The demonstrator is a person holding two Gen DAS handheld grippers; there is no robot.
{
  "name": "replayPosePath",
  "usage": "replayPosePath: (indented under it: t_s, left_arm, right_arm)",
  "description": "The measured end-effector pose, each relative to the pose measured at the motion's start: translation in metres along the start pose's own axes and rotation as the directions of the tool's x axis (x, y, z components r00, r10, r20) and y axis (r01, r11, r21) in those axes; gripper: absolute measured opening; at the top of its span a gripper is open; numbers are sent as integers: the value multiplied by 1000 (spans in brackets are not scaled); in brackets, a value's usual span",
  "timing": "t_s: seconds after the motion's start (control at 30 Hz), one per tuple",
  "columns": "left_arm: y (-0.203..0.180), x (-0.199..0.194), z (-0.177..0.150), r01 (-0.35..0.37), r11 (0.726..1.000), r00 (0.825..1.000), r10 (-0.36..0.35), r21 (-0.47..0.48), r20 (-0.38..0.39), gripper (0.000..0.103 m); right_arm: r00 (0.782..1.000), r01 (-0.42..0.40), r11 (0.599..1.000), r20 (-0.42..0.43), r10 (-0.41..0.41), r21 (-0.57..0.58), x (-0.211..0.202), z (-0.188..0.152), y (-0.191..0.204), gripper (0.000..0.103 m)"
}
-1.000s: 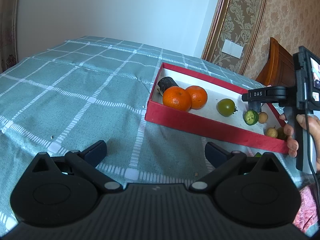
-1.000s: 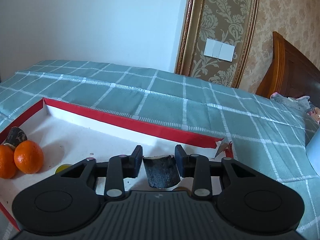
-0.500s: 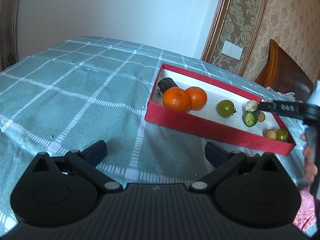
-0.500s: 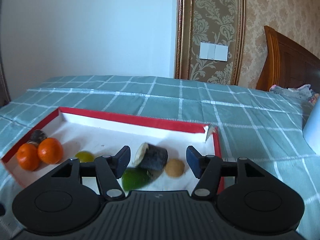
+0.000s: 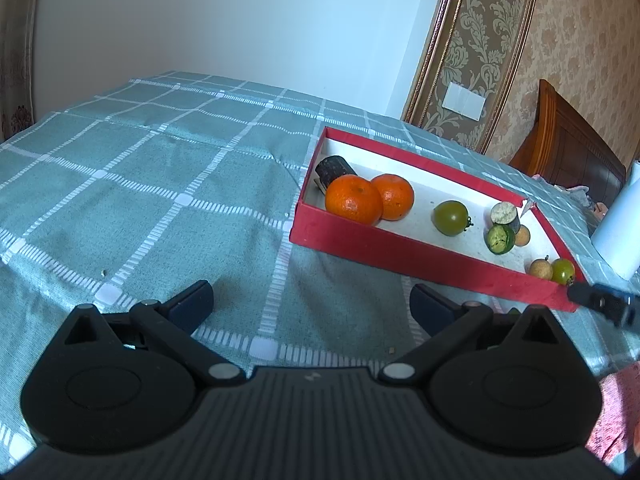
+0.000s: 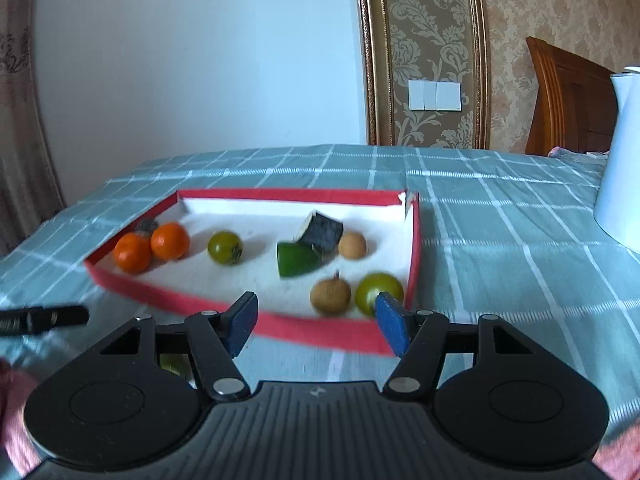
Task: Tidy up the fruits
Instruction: 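Move the left gripper to the green cylindrical chunk and grasp it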
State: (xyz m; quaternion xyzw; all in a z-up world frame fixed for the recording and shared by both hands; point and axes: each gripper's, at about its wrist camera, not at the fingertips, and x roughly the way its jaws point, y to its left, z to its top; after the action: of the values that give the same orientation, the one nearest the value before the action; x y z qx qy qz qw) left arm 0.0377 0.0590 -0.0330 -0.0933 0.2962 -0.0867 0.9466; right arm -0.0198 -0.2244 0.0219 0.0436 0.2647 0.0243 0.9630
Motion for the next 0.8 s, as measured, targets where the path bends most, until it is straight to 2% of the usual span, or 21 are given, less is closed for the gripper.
replayPosePath:
  t_s: [0.27,0.33,0.4,0.53,0.6,0.67,0.73,0.8]
  left_arm:
    - [-1,-1,0,5,1000,1000,-5,-3,4,103]
    - [-3,-3,-1,27,1000,1000,-27,9,-8,103]
    - [-6,-7,-3,40,999,999,-40,-19,-15,103]
    - [-25,-10,-5,40,998,999,-42,-49,-27,103]
    - [-42,-8,-7,34,999,998,-34,6,-51,103]
    - [-58,-9,-9,18,997,999,-15,76,-33,103]
    - [-73,-10,-11,1,988,1000,-2,153,3,103]
    - [-84,-8,-12,15,973,1000,-15,229,2,103]
  right_arm:
    - [998,35,999,-45,-37,-33,3,-14,2,66]
    - [998,39,999,-55,-40,-23,5,-15,-1,69]
    - [997,44,999,-57,-45,-18,6,-16,-3,75]
    - [994,62,998,-85,-62,-7,12,-18,-8,77]
    - [993,60,998,-101,-60,-5,14,-19,-8,77]
    - [993,61,998,-103,-61,-8,14,-19,-8,78]
    - [993,63,998,-104,-63,-10,14,-19,-7,81]
    - [992,63,998,-107,-64,-14,14,-20,-6,82]
